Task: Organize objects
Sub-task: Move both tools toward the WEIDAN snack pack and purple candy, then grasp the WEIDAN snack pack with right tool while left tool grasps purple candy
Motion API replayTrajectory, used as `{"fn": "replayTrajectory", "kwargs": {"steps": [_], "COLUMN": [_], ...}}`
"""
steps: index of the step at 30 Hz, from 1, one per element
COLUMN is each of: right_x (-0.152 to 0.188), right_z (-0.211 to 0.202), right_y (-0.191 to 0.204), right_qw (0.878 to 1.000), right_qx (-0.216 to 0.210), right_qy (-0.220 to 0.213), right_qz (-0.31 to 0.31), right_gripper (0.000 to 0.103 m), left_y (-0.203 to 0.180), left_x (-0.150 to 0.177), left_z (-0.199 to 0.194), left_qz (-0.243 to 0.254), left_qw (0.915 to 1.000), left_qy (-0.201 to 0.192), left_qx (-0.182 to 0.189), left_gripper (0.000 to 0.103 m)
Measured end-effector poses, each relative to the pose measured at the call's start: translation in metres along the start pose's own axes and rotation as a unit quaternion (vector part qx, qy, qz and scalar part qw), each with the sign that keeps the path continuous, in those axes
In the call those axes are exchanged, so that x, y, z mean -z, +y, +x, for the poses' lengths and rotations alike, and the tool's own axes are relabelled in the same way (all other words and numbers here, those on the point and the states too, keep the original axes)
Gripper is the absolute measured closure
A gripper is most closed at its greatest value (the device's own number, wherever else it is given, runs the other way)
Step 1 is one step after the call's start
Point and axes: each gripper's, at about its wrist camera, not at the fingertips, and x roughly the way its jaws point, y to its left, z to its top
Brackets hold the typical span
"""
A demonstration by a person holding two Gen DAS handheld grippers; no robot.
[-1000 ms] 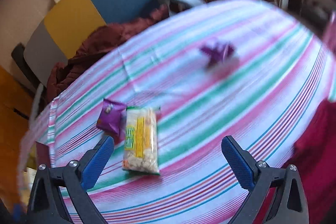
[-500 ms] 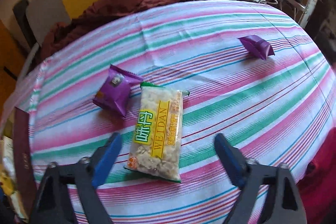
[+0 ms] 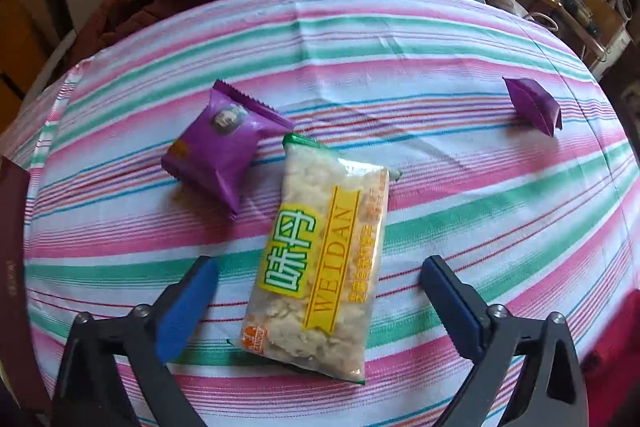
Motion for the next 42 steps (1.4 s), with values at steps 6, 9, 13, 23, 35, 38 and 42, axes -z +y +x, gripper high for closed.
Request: {"fn": "replayTrajectory", "kwargs": {"steps": [6,9,13,23,35,38,42], "right_x": [0.004,0.003,0.005,0.01,-0.012,-0.016,-0.016], "right_z": [-0.005,-0.011,-0.021,-0.023,-0.033,-0.031,-0.035], "right_y": [-0.002,-0.001,-0.004,-0.005,-0.037,-0.04,-0.039], "right_qw": [1.0,1.0,1.0,0.999,0.996,0.996,0.996], "right_qx": [0.004,0.009,0.017,0.051,0.022,0.013,0.003], "right_qy": [0.0,-0.007,-0.017,-0.017,-0.033,-0.034,-0.038], "right_qz": [-0.002,-0.001,0.009,-0.003,0.078,0.079,0.079], "right_gripper": [0.003,0.023,0.055,0.056,0.056,0.056,0.056], "left_y": [-0.003,-0.001,0.0,-0.01,-0.04,-0.051,-0.067], "left_x": [-0.002,-0.005,-0.012,-0.048,-0.101,-0.11,-0.118], "left_z": [0.011,0.014,0.018,0.051,0.134,0.149,0.173], "left_qz": [-0.003,-0.007,-0.01,-0.001,0.032,0.055,0.086], "left_qw": [0.9998,0.9998,0.9998,0.9997,0.9948,0.9927,0.9897], "left_qy": [0.015,0.016,0.013,0.014,0.047,0.048,0.06], "left_qx": [0.011,0.012,0.013,0.022,0.084,0.096,0.098], "left_gripper": [0.051,0.051,0.051,0.051,0.051,0.051,0.051]}}
